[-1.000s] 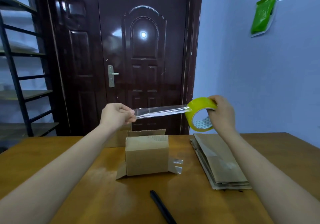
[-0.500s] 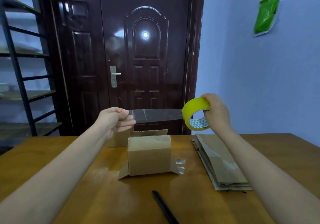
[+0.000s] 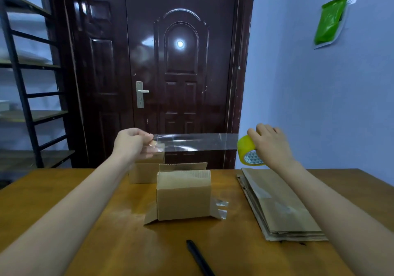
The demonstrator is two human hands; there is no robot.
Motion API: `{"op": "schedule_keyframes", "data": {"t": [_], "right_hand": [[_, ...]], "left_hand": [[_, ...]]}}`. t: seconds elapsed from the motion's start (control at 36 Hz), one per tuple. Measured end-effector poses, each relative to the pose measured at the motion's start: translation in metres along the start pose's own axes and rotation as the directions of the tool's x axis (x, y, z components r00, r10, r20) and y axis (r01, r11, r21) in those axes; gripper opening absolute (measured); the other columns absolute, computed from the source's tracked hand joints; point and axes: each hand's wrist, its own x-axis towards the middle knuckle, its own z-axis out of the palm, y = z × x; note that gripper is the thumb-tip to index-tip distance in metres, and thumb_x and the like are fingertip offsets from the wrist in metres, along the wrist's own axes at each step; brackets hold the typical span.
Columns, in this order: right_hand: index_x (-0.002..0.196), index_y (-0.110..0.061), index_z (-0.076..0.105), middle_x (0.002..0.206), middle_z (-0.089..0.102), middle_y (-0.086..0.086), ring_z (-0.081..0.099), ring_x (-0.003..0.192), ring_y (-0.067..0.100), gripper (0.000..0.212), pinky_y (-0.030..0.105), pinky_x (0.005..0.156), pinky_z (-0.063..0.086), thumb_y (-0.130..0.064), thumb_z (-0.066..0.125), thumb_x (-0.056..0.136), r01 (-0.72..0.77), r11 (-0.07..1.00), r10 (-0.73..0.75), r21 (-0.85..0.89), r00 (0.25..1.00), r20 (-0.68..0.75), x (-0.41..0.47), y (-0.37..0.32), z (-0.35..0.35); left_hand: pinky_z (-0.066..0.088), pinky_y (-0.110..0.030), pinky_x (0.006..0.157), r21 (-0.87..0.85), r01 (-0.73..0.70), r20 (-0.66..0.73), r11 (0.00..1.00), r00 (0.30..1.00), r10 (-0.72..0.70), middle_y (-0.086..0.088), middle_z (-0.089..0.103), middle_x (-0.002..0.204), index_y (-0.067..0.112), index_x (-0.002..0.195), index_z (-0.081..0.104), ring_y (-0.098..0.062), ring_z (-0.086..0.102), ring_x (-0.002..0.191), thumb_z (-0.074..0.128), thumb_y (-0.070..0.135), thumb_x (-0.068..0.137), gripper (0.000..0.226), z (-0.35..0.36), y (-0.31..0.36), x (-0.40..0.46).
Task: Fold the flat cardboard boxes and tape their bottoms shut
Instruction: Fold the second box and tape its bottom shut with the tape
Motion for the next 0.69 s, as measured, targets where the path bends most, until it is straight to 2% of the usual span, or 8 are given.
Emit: {"op": "schedule_keyframes", "data": {"t": [0.08, 0.14, 0.22, 0.31, 0.42, 0.53, 0.69], "right_hand": [[0.074, -0.006, 0.058, 0.064, 0.049, 0.009, 0.049, 0.054, 0.029, 0.045, 0.031, 0.053, 0.034, 0.015, 0.068, 0.035, -0.028, 0.998, 0.031, 0.055, 0.998, -0.059, 0.004, 0.005, 0.002], [0.074, -0.007, 0.059, 0.065, 0.051, 0.009, 0.051, 0.055, 0.029, 0.044, 0.032, 0.055, 0.037, 0.014, 0.069, 0.036, -0.032, 0.996, 0.039, 0.081, 0.996, -0.082, 0.005, 0.005, 0.003], [0.078, -0.007, 0.06, 0.068, 0.054, 0.009, 0.054, 0.059, 0.03, 0.043, 0.033, 0.059, 0.038, 0.012, 0.071, 0.041, -0.055, 0.991, 0.066, 0.118, 0.994, -0.089, 0.008, 0.005, 0.004], [0.081, -0.006, 0.061, 0.071, 0.056, 0.009, 0.056, 0.063, 0.032, 0.04, 0.035, 0.061, 0.04, 0.011, 0.071, 0.046, -0.101, 0.982, 0.115, 0.162, 0.99, -0.077, 0.01, 0.006, 0.007], [0.082, -0.005, 0.062, 0.071, 0.057, 0.01, 0.057, 0.065, 0.032, 0.036, 0.035, 0.064, 0.037, 0.013, 0.069, 0.051, -0.149, 0.968, 0.164, 0.2, 0.985, -0.058, 0.01, 0.006, 0.011], [0.083, -0.006, 0.063, 0.074, 0.059, 0.009, 0.058, 0.069, 0.032, 0.036, 0.033, 0.066, 0.031, 0.011, 0.068, 0.052, -0.177, 0.962, 0.186, 0.207, 0.982, -0.023, 0.01, 0.004, 0.018], [0.079, -0.009, 0.062, 0.071, 0.058, 0.006, 0.058, 0.066, 0.032, 0.034, 0.031, 0.064, 0.029, 0.01, 0.068, 0.052, -0.18, 0.959, 0.183, 0.219, 0.983, 0.009, 0.005, 0.001, 0.027]], "left_hand": [[0.057, -0.035, 0.066, 0.042, 0.051, 0.039, 0.998, 0.998, -0.053, -0.014, 0.068, 0.096, 0.009, 0.086, 0.063, -0.029, 0.071, 0.079, 0.059, 0.011, 0.092, 0.008, -0.003, -0.013, 0.004], [0.059, -0.037, 0.068, -0.032, 0.121, 0.079, 0.992, 0.99, -0.118, -0.018, 0.068, 0.098, 0.007, 0.09, 0.061, -0.031, 0.071, 0.081, 0.057, 0.009, 0.093, 0.006, -0.003, -0.018, 0.006], [0.061, -0.036, 0.059, -0.204, 0.271, 0.194, 0.941, 0.953, -0.233, -0.023, 0.072, 0.086, 0.002, 0.103, 0.056, -0.031, 0.073, 0.074, 0.049, 0.006, 0.096, 0.011, -0.001, -0.02, 0.006], [0.06, -0.037, 0.053, -0.267, 0.338, 0.265, 0.903, 0.926, -0.268, -0.024, 0.071, 0.08, -0.001, 0.11, 0.05, -0.032, 0.072, 0.069, 0.044, 0.006, 0.098, 0.015, 0.004, -0.024, 0.005], [0.06, -0.041, 0.059, -0.27, 0.385, 0.281, 0.882, 0.908, -0.31, -0.026, 0.071, 0.085, 0.002, 0.116, 0.047, -0.035, 0.072, 0.074, 0.041, 0.009, 0.099, 0.019, 0.015, -0.035, 0.004], [0.056, -0.046, 0.079, -0.232, 0.382, 0.273, 0.895, 0.908, -0.317, -0.024, 0.071, 0.093, 0.007, 0.116, 0.045, -0.036, 0.07, 0.086, 0.039, 0.012, 0.101, 0.017, 0.025, -0.052, 0.006], [0.055, -0.044, 0.08, -0.167, 0.363, 0.256, 0.917, 0.914, -0.315, -0.022, 0.071, 0.093, 0.01, 0.096, 0.052, -0.034, 0.07, 0.085, 0.041, 0.012, 0.1, 0.012, 0.028, -0.067, 0.008]]}}
